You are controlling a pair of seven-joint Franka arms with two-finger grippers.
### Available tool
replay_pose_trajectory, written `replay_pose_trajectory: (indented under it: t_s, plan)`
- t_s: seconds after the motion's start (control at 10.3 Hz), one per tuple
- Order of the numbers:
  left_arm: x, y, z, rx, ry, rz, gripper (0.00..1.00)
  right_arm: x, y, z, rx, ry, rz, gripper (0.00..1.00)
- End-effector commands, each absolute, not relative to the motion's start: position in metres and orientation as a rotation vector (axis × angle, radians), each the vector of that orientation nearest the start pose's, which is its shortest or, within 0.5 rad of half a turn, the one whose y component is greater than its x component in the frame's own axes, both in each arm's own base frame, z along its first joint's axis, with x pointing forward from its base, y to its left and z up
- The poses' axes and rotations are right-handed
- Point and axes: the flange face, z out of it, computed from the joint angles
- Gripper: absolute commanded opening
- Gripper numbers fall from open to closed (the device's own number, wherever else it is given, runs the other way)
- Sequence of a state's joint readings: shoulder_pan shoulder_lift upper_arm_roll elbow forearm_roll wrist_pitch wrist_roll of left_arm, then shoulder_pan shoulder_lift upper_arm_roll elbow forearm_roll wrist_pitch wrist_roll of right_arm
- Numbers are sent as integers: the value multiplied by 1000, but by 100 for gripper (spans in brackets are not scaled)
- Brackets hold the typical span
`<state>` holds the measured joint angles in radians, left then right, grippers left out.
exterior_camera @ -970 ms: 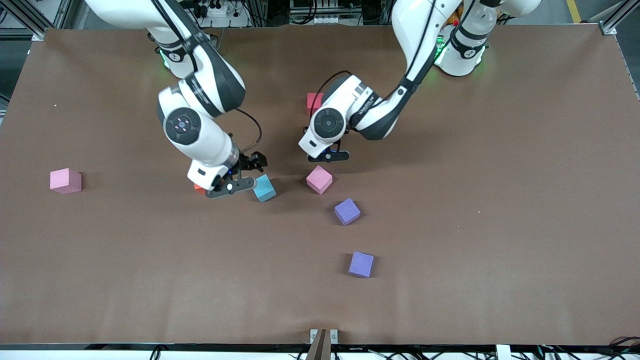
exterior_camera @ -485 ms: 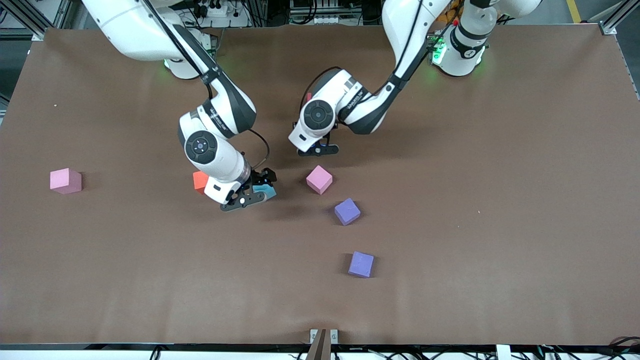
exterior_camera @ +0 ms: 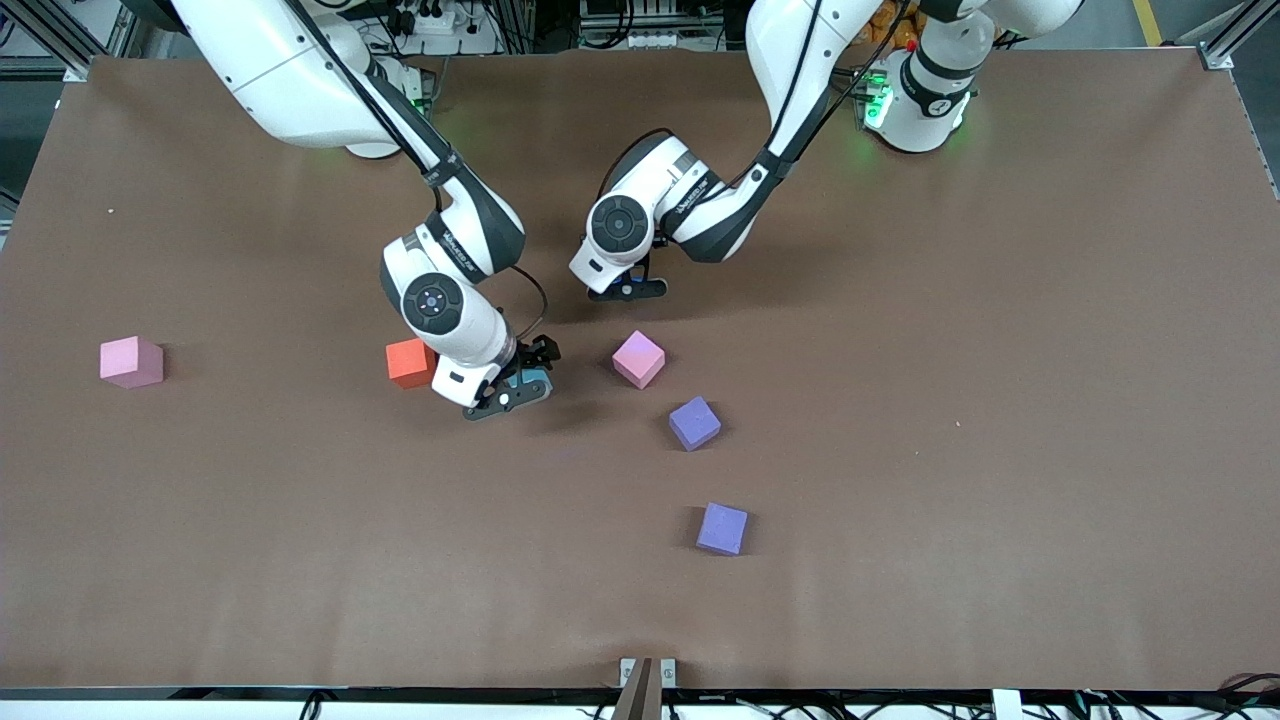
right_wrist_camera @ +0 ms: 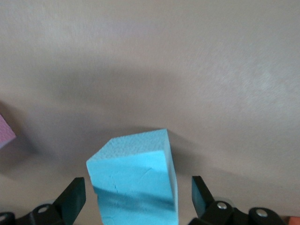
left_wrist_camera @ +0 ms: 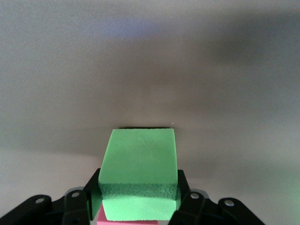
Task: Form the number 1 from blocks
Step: 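Set the green cube beside magenta with the left gripper while the right lifts cyan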
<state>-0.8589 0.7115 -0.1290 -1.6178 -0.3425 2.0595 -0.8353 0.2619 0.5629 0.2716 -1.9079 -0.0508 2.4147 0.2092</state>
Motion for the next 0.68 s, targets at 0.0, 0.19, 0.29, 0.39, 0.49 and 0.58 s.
replay_pose_trajectory:
  t_s: [0.0,0.19,0.29,0.39,0.49,0.58]
  plan:
    - [353,-556,190,-3046,-113,721,64,533,318,198,-3016,-584,87,100]
    - [349,-553,190,-3009,-100,755,64,533,317,195,-3027,-640,55,61]
    - [345,-551,186,-2994,-95,768,64,535,317,200,-3035,-614,57,18]
    - [337,-552,183,-2982,-80,771,64,539,314,208,-3038,-597,41,0]
    - [337,-552,184,-2984,-78,770,67,544,308,226,-3045,-596,26,0]
    - [338,-553,186,-2989,-77,767,90,550,294,251,-3069,-573,43,0]
